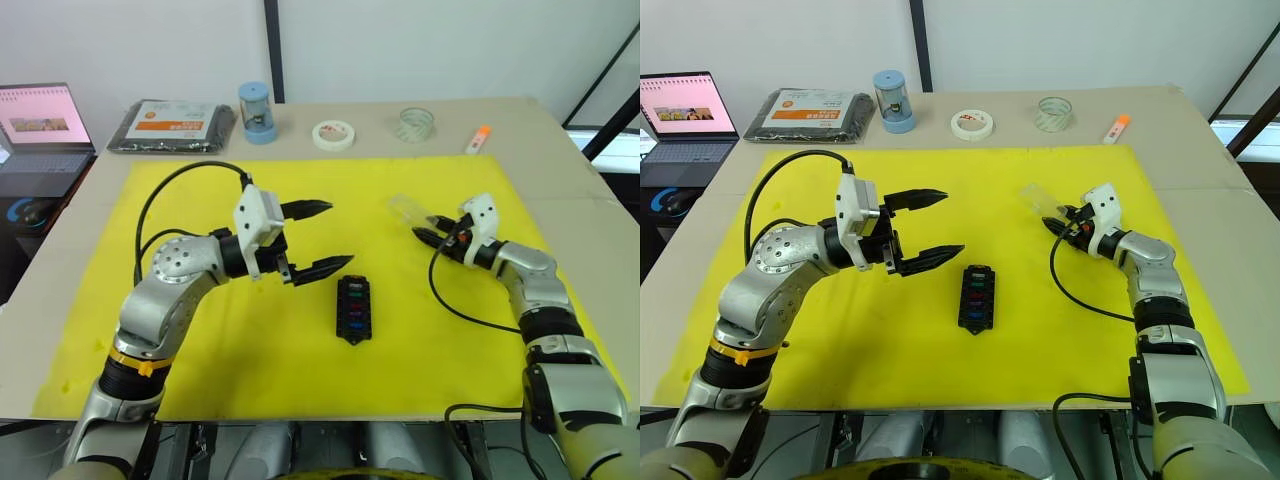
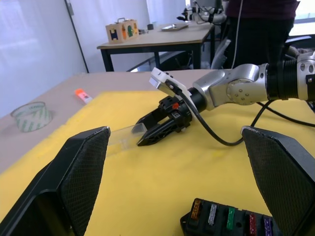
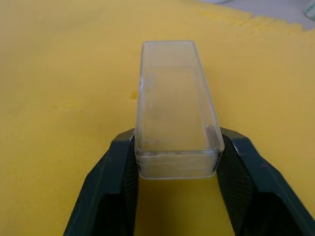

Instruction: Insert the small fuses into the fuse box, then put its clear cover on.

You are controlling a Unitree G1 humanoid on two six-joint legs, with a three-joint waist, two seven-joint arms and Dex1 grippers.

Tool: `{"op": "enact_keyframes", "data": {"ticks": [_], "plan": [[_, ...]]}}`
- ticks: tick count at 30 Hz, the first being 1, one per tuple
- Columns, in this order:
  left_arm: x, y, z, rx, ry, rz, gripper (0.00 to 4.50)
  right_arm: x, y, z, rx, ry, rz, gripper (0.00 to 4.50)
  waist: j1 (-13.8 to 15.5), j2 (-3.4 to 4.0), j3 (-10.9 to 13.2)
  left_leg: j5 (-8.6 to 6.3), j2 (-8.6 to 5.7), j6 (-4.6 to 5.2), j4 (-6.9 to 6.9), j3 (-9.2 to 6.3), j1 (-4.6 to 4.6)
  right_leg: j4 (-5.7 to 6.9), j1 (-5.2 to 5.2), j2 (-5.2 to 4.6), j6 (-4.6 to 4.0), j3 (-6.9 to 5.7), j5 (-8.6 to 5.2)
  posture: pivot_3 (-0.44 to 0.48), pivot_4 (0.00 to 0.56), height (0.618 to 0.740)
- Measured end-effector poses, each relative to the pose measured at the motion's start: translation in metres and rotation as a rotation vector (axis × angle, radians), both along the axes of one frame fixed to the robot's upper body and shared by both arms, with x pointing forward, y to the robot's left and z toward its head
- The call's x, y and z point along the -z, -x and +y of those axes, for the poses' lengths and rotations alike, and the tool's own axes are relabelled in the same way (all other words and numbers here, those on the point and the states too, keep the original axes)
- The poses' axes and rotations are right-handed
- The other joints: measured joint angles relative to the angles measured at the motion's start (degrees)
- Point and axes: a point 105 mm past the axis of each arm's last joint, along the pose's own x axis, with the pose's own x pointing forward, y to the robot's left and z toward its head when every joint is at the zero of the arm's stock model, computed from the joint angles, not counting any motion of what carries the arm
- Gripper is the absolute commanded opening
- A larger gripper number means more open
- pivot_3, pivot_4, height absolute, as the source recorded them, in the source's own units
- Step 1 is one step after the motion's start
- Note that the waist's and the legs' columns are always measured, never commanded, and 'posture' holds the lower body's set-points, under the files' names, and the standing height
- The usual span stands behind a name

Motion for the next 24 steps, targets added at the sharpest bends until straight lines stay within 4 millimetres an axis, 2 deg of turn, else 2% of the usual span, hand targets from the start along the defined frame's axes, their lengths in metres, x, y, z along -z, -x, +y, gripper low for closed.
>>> {"op": "enact_keyframes", "data": {"ticks": [3,5,10,12,13,18,22,24], "plan": [[0.002,0.001,0.001,0.005,-0.016,0.003,4.5,0.0,0.002,0.001,-0.009,0.001,-0.004,1.86,-0.16,0.01,0.0,0.0,0.0,0.0,0.0,-0.01,0.0,0.0,0.0,0.0,0.0,0.0,0.0,0.0,0.15,0.74],[0.012,0.001,0.004,-0.008,-0.047,0.024,4.5,-0.001,0.004,0.001,-0.011,-0.003,-0.011,1.86,-0.45,0.02,-0.01,0.0,0.0,0.0,-0.02,-0.01,0.0,0.0,-0.01,0.0,0.0,0.01,0.0,0.0,0.15,0.74],[0.069,0.016,0.01,-0.028,-0.172,0.14,4.5,-0.011,0.022,0.006,-0.03,-0.006,-0.051,1.86,-0.5,0.07,0.0,0.0,0.0,0.0,-0.04,-0.02,-0.03,0.01,-0.07,0.0,0.0,0.04,0.0,0.0,0.15,0.74],[0.081,0.019,0.01,-0.027,-0.198,0.153,4.5,-0.016,0.029,0.01,-0.048,0.004,-0.06,1.86,-0.36,0.1,0.01,0.0,0.0,0.0,-0.02,-0.02,-0.04,0.03,-0.07,-0.01,0.0,0.04,0.0,0.0,0.15,0.74],[0.093,0.02,0.011,-0.026,-0.24,0.145,4.5,-0.026,0.041,0.018,-0.079,0.014,-0.078,1.86,-0.22,0.13,0.0,0.0,0.0,0.0,-0.03,-0.02,-0.01,0.03,-0.04,-0.01,0.0,0.03,0.0,0.0,0.15,0.74],[0.107,0.022,0.008,0.01,-0.289,0.144,4.5,-0.04,0.067,0.031,-0.123,0.041,-0.077,1.86,0.66,0.14,-0.01,-0.01,-0.03,0.02,-0.02,-0.01,-0.02,-0.01,-0.03,-0.05,0.0,0.04,0.0,0.0,0.15,0.74],[0.122,0.026,0.005,0.07,-0.342,0.162,4.5,-0.05,0.071,0.036,-0.121,0.046,-0.082,1.86,0.75,0.16,-0.02,-0.02,-0.02,0.02,-0.03,0.0,-0.02,-0.01,-0.03,-0.04,0.0,0.03,0.0,0.0,0.15,0.74],[0.123,0.027,0.004,0.092,-0.347,0.165,4.5,-0.054,0.071,0.036,-0.111,0.049,-0.088,1.86,0.81,0.16,-0.02,-0.02,-0.02,0.02,-0.03,-0.01,-0.02,-0.01,-0.03,-0.04,0.0,0.03,0.0,0.0,0.15,0.74]]}}
